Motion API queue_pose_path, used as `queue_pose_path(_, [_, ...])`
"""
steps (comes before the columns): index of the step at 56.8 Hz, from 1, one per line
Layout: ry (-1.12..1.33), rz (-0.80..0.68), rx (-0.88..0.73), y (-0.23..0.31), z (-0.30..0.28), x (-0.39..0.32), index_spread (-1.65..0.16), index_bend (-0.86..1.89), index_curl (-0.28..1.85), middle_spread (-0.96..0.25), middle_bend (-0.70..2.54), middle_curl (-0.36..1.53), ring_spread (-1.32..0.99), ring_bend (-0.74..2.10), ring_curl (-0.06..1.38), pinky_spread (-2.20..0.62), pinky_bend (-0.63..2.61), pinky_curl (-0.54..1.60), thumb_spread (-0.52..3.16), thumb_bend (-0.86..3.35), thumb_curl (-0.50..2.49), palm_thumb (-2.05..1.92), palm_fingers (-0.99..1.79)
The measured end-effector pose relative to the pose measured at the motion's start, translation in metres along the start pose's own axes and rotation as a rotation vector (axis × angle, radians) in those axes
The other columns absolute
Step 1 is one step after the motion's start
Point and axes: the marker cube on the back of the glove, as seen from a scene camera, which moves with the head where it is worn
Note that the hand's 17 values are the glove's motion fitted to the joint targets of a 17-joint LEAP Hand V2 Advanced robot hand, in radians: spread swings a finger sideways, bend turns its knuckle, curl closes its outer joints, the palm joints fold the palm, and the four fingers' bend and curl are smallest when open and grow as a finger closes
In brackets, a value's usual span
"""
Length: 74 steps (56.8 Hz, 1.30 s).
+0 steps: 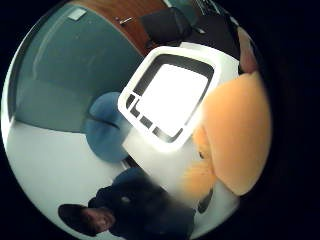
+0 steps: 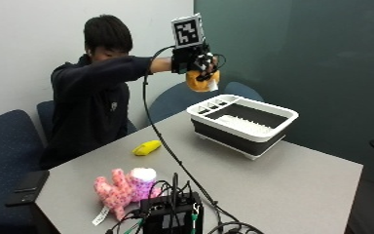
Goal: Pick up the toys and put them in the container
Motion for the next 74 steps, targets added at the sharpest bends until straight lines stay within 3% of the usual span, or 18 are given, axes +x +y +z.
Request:
queue_pose_path(6, [-0.002,-0.077,0.029,-0.018,0.004,-0.034,-0.53,0.84,0.78,-0.40,1.00,0.84,-0.43,1.38,0.76,-0.40,1.31,0.57,0.26,0.28,0.98,0.68,0.63])
queue_pose_path(13, [0.174,-0.134,-0.007,-0.033,0.031,-0.047,-0.51,0.74,0.83,-0.39,0.96,0.88,-0.41,1.38,0.75,-0.39,1.38,0.57,0.27,0.23,0.99,0.64,0.53])
queue_pose_path(18, [0.104,-0.086,-0.023,-0.040,0.048,-0.068,-0.48,0.63,0.85,-0.37,0.89,0.89,-0.40,1.39,0.75,-0.38,1.44,0.57,0.29,0.20,1.00,0.63,0.46])
queue_pose_path(22, [0.119,-0.119,-0.074,-0.040,0.056,-0.066,-0.43,0.40,0.81,-0.32,0.74,0.84,-0.36,1.38,0.73,-0.36,1.52,0.57,0.45,0.17,0.99,0.59,0.26])
queue_pose_path(25, [0.080,-0.131,-0.108,-0.038,0.056,-0.065,-0.39,0.32,0.78,-0.24,0.51,0.76,-0.28,1.13,0.68,-0.24,1.46,0.58,0.68,0.11,0.92,0.47,-0.37])
queue_pose_path(28, [-0.020,-0.095,-0.106,-0.038,0.048,-0.062,-0.37,0.22,0.70,-0.17,0.37,0.69,-0.20,0.85,0.60,-0.15,1.38,0.53,0.82,0.04,0.85,0.37,-0.54])
queue_pose_path(37, [-0.228,0.135,-0.053,-0.038,-0.007,0.041,-0.32,0.11,0.55,-0.06,0.14,0.56,-0.09,0.50,0.44,-0.03,1.17,0.42,1.07,-0.03,0.68,0.24,-0.33])
queue_pose_path(43, [-0.078,0.039,-0.077,0.010,-0.006,0.037,-0.30,0.12,0.49,-0.03,0.12,0.49,-0.05,0.43,0.40,0.01,1.08,0.39,1.16,-0.02,0.60,0.20,-0.24])
queue_pose_path(53, [-0.068,0.229,-0.123,0.066,-0.009,0.113,-0.29,0.12,0.43,-0.01,0.13,0.42,-0.02,0.36,0.38,0.03,1.00,0.35,1.26,-0.02,0.50,0.18,-0.18])
queue_pose_path(64, [0.122,0.471,-0.176,0.123,0.018,0.217,-0.26,0.10,0.35,0.01,0.13,0.36,0.00,0.30,0.36,0.05,0.98,0.34,1.27,-0.03,0.43,0.11,-0.20])
queue_pose_path(74, [0.133,0.516,-0.292,0.165,0.073,0.288,-0.26,0.11,0.31,0.01,0.14,0.33,0.01,0.27,0.35,0.06,0.95,0.34,1.26,-0.02,0.39,0.08,-0.18])
